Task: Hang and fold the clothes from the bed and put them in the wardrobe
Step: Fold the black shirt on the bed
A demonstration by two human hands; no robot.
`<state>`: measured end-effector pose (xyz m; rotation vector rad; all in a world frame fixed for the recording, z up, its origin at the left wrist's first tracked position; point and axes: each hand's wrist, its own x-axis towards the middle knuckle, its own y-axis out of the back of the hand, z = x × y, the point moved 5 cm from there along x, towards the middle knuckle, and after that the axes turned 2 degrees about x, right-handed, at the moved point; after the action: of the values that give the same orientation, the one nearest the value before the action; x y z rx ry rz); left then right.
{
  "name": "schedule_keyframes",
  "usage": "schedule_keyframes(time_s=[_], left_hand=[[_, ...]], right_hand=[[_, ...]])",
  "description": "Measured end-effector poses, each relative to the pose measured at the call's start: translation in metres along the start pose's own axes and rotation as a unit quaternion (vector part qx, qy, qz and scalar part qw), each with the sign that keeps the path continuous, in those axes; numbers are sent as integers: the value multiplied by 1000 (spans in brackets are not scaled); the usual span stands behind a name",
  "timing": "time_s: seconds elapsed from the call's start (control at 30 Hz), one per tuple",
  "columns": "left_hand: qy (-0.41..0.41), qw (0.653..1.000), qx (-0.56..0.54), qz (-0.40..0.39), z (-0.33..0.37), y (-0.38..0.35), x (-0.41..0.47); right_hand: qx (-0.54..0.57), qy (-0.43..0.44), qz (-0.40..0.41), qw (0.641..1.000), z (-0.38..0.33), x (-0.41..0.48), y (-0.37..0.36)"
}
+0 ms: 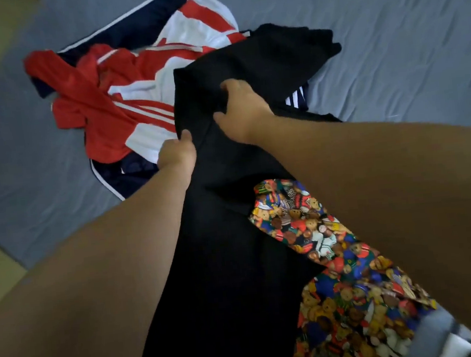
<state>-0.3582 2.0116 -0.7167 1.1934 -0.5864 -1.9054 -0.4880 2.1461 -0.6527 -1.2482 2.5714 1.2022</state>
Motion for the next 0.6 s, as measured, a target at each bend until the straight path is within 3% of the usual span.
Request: schedule_keyframes(time_s=[0.13, 0.2, 0.3, 0.4, 0.47, 0.6], left_hand=[[70, 978, -120, -156, -19, -13, 6], [73, 964, -117, -225, -28, -12, 5], [62, 954, -115, -270, -34, -5, 3], [87, 901, -203, -373, -34, -7, -8], [93, 869, -282, -395, -31, -11, -10], [129, 835, -390, -365, -30, -8, -5]], right_hand=[[38, -46, -79, 995, -23, 27, -30], [89, -95, -71, 989, -27, 31, -35], [126, -128, -90, 980, -27, 33, -41], [78, -111, -94, 986, -30, 38, -37], [98, -87, -59, 990, -35, 42, -30], [257, -88, -29, 962, -35, 29, -20]])
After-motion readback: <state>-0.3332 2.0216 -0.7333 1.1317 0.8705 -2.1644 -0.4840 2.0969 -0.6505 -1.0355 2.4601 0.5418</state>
